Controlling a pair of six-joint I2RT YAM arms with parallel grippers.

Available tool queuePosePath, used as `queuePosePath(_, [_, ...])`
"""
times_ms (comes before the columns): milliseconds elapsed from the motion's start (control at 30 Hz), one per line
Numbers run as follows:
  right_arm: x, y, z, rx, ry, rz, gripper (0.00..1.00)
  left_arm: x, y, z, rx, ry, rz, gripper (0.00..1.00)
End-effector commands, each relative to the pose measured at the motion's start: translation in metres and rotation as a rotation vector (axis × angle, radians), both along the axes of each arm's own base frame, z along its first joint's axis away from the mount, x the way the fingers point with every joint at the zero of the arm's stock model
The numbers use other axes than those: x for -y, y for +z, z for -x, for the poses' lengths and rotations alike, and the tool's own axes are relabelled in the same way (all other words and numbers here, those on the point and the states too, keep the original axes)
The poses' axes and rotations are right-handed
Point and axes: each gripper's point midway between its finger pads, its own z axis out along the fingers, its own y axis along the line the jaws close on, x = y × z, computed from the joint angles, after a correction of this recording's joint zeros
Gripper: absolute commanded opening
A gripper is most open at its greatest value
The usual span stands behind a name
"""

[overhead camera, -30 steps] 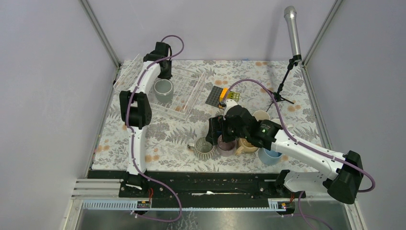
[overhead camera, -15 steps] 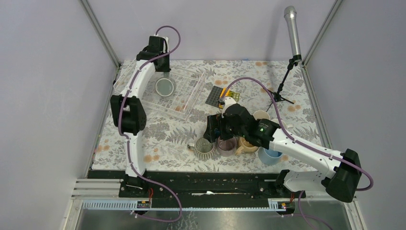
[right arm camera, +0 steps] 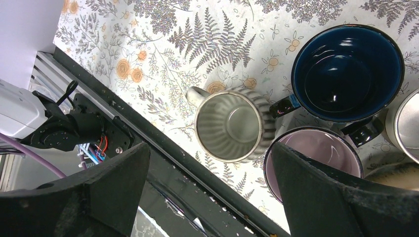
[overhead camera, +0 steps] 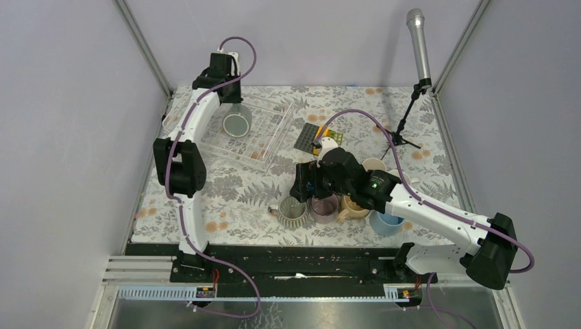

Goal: Unload the cups from the dish rack
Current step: Unload the cup from the dish rack.

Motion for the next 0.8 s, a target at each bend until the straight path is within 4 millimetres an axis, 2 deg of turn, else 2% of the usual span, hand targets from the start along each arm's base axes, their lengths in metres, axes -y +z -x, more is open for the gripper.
queuePosePath(0, [-0.001, 0.018, -0.009, 0.056, -0.015, -0.043, 1.00, -0.003, 0.030, 0.010, 0.064, 0.040, -0.027, 0.00])
queuePosePath(200, [-0.001, 0.016, -0.007, 0.050, -0.014, -0.050, 1.00, -0.006, 0.020, 0.022, 0.026, 0.081, -0.046, 0.00])
queuePosePath(333, [-0.002, 0.015, -0.007, 0.048, -0.012, -0.052, 1.00, -0.007, 0.010, 0.028, 0.001, 0.096, -0.049, 0.13])
queuePosePath(467, [-0.002, 0.015, -0.006, 0.046, -0.010, -0.052, 1.00, -0.010, 0.007, 0.031, -0.014, 0.115, -0.061, 0.22])
queuePosePath(767, [-0.003, 0.013, -0.006, 0.040, -0.009, -0.054, 1.00, -0.016, 0.000, 0.036, -0.043, 0.141, -0.081, 0.26])
